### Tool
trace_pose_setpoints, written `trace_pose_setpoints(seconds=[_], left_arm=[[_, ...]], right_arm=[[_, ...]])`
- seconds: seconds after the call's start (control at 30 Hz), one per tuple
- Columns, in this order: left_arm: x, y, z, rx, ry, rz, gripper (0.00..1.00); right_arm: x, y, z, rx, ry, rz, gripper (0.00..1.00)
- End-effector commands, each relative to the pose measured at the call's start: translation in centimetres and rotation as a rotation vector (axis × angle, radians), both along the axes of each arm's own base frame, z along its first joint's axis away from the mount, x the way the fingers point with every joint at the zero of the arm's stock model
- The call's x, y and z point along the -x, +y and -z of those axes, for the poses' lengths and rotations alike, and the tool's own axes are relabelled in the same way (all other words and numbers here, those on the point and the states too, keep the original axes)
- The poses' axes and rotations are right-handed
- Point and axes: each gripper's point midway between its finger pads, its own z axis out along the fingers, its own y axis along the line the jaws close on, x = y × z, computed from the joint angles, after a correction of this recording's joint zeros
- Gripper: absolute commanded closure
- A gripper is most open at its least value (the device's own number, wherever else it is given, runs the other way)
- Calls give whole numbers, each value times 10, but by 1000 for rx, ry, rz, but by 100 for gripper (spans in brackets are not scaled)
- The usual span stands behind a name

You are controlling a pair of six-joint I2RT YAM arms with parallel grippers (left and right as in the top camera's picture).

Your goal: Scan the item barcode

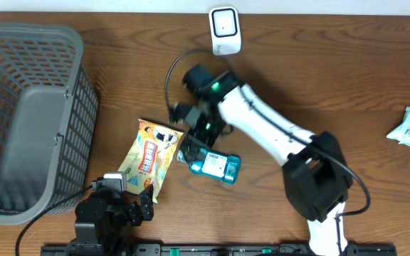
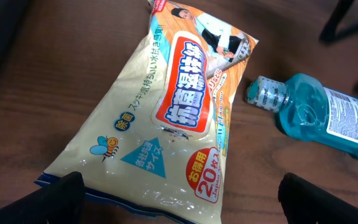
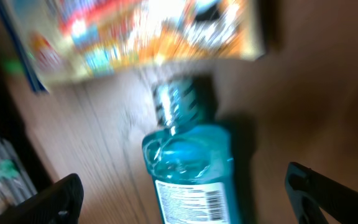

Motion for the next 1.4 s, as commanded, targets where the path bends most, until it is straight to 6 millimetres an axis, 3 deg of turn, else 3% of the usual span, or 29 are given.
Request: trace_pose_setpoints(seconds=[0.0, 0.2, 0.53, 0.8, 0.9, 1.1, 1.37], left_arm=[[4, 2, 7, -9, 31, -7, 1], [4, 2, 7, -10, 31, -7, 1], [4, 2, 7, -9, 31, -7, 1], [4, 2, 7, -9, 31, -7, 1], [4, 2, 7, -9, 31, -7, 1], [4, 2, 7, -9, 31, -7, 1], [4, 2, 7, -10, 31, -7, 1]], right_arm=[[10, -13, 25, 127, -42, -59, 1], [16, -1, 38, 142, -106, -102, 1], [15, -14, 86, 249, -220, -98, 1], [10, -15, 89, 245, -221, -64, 1], [17, -6, 88, 206, -197, -75, 1], [11, 3, 89, 174, -227, -77, 20], [12, -3, 96, 202, -205, -54, 47]])
